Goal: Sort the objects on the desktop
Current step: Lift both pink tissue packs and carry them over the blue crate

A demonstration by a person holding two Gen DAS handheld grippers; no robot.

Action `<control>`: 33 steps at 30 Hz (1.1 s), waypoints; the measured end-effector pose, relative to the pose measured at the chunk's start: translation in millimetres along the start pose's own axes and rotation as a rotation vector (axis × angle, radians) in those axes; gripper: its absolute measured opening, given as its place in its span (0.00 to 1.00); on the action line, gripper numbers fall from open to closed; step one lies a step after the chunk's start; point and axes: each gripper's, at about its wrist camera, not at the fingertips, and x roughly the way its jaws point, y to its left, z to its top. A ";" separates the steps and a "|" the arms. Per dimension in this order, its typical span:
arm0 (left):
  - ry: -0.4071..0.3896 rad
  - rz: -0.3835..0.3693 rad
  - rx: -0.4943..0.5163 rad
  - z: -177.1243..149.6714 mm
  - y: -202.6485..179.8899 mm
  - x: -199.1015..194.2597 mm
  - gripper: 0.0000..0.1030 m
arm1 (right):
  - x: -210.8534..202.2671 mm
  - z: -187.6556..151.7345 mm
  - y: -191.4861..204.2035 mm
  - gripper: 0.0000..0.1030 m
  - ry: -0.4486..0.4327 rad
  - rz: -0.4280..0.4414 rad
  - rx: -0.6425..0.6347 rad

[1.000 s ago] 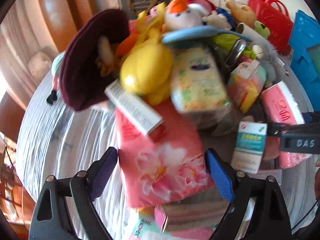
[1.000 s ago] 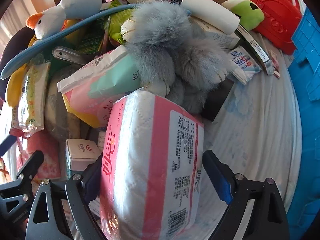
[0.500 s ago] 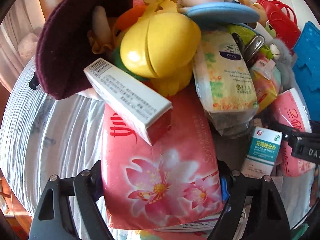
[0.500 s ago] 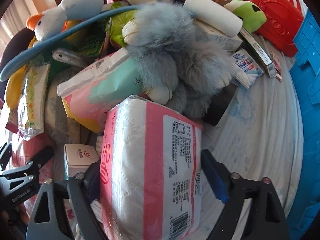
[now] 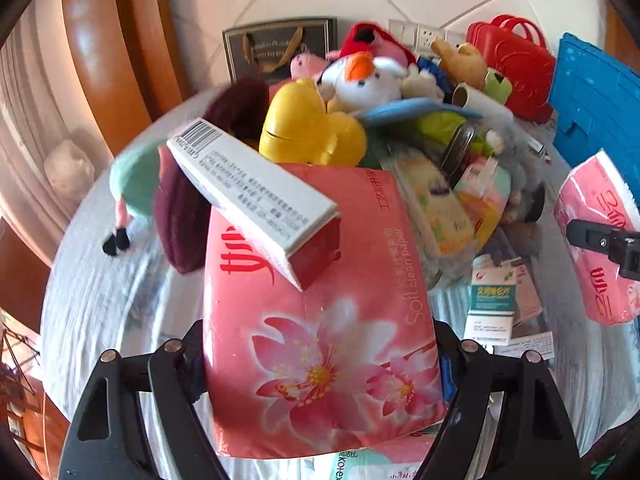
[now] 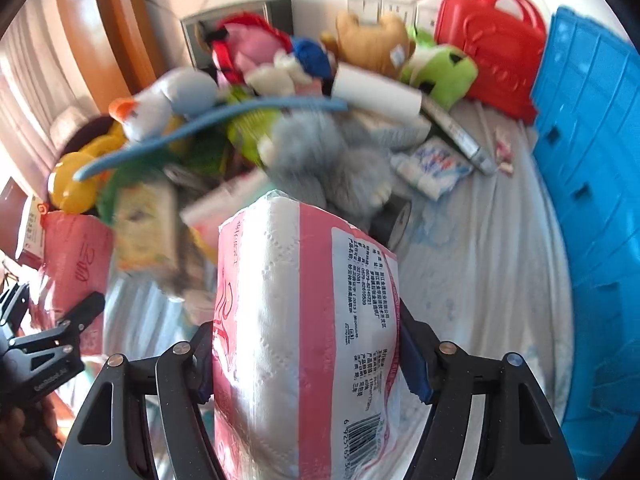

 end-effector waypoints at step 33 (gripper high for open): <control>-0.535 -0.177 0.242 184.0 -41.5 -120.3 0.79 | -203.3 44.7 25.1 0.69 -0.447 -0.180 0.144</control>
